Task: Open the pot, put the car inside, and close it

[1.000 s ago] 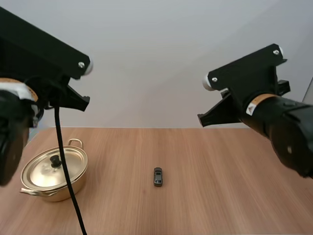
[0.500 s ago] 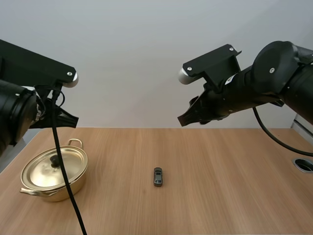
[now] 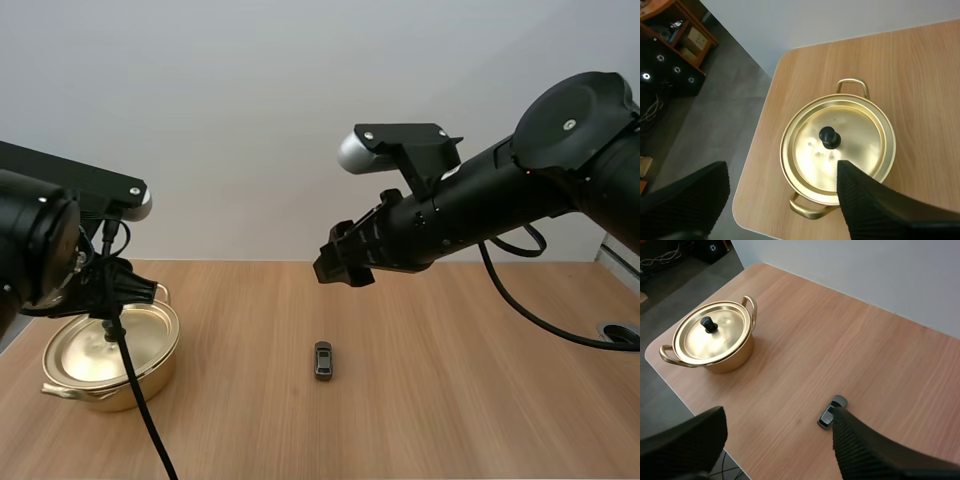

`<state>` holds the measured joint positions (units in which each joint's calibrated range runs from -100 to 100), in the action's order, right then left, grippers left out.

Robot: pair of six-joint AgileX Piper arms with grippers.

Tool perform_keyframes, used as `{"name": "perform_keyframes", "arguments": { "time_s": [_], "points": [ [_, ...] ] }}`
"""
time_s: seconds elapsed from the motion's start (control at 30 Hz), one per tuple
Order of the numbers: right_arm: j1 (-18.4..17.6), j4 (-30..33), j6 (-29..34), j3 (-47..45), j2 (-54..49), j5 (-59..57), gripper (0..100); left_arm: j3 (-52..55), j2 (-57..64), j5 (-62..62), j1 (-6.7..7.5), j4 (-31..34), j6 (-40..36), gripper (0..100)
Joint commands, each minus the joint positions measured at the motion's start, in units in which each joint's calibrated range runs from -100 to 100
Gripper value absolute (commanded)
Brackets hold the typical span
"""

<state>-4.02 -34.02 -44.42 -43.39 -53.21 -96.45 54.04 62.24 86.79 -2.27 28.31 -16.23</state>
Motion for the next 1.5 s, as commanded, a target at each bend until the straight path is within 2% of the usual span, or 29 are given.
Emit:
{"name": "perform_keyframes", "arguments": {
  "time_s": [0.0, 0.17, 0.3, 0.6, 1.1, 1.23, 1.47],
  "points": [
    [0.0, 0.0, 0.0, 0.0, 0.0, -2.6, 100, 1.8, -0.1, -12.3, -0.01, 0.8, -0.3, 100],
    [0.0, 0.0, 0.0, 0.0, 0.0, -3.6, 100, 5.5, -3.7, -19.2, -0.01, 3.5, -5.9, 100],
    [0.0, 0.0, 0.0, 0.0, 0.0, -3.6, 100, 7.0, -10.9, -19.7, -0.01, 5.9, -8.9, 100],
    [0.0, 0.4, -0.4, 0.0, 0.0, -3.6, 100, 7.0, -25.4, -18.9, -0.09, 16.4, -19.0, 100],
    [0.0, 0.4, -0.4, 0.0, 0.0, -3.6, 100, 7.0, -35.6, -27.2, -0.24, 16.7, -20.6, 100],
    [0.0, 0.4, -0.4, 0.0, 0.0, -3.6, 100, 6.8, -37.3, -29.9, -1.49, 16.7, -20.9, 100],
    [0.0, 0.4, -0.4, 0.0, -0.2, -3.6, 100, 6.5, -38.0, -38.4, -5.43, 16.7, -20.0, 100]
  ]
}}
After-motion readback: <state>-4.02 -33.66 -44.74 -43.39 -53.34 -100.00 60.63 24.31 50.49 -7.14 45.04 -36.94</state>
